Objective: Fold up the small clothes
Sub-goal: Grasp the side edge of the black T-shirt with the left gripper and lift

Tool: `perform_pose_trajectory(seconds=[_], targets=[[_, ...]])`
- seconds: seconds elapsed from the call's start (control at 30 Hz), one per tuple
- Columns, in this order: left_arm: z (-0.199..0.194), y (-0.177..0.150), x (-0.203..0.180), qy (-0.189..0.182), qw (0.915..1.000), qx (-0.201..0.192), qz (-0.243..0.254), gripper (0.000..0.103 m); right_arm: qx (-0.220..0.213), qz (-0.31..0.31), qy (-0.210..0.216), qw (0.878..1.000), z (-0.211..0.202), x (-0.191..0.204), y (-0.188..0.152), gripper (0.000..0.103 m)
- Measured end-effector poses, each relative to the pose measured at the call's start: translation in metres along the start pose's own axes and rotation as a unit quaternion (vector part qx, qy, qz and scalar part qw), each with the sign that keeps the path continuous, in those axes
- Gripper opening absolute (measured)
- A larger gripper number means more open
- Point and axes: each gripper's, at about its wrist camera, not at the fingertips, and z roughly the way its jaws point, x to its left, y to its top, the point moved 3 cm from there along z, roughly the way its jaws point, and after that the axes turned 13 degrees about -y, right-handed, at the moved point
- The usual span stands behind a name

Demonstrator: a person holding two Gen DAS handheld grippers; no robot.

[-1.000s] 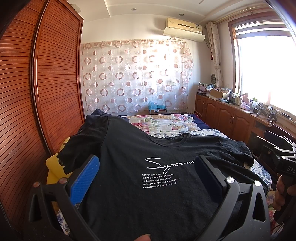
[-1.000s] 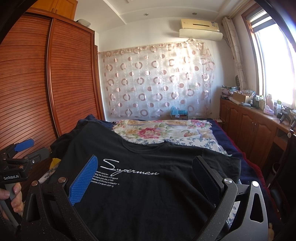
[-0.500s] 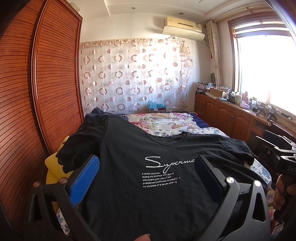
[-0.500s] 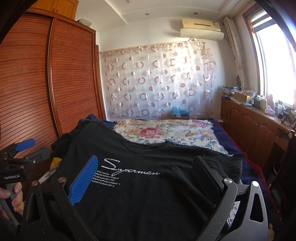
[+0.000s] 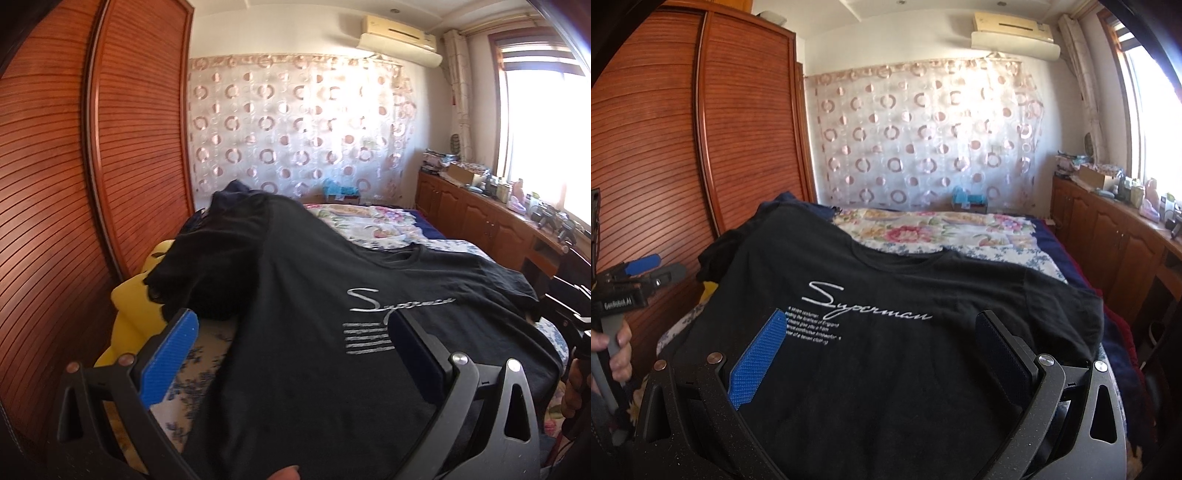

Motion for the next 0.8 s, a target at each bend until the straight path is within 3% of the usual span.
perform_pose_trajectory(seconds=[0.33, 0.6, 0.8], targets=[[0.001, -0.001, 0.064, 0.032, 0.9993, 0.015, -0.013, 0.103, 0.028, -0.011, 0.018, 0.999, 0.016, 0.01, -0.017, 0.103], [0.032, -0.001, 0.096, 0.019, 0.9988, 0.046, -0.005, 0.103, 0.05, -0.017, 0.031, 0.998, 0.035, 0.018, -0.032, 0.103], [0.072, -0.007, 0.131, 0.009, 0.9961, 0.087, -0.013, 0.086, 0.064, -0.025, 0.039, 0.997, 0.051, 0.023, -0.037, 0.103]])
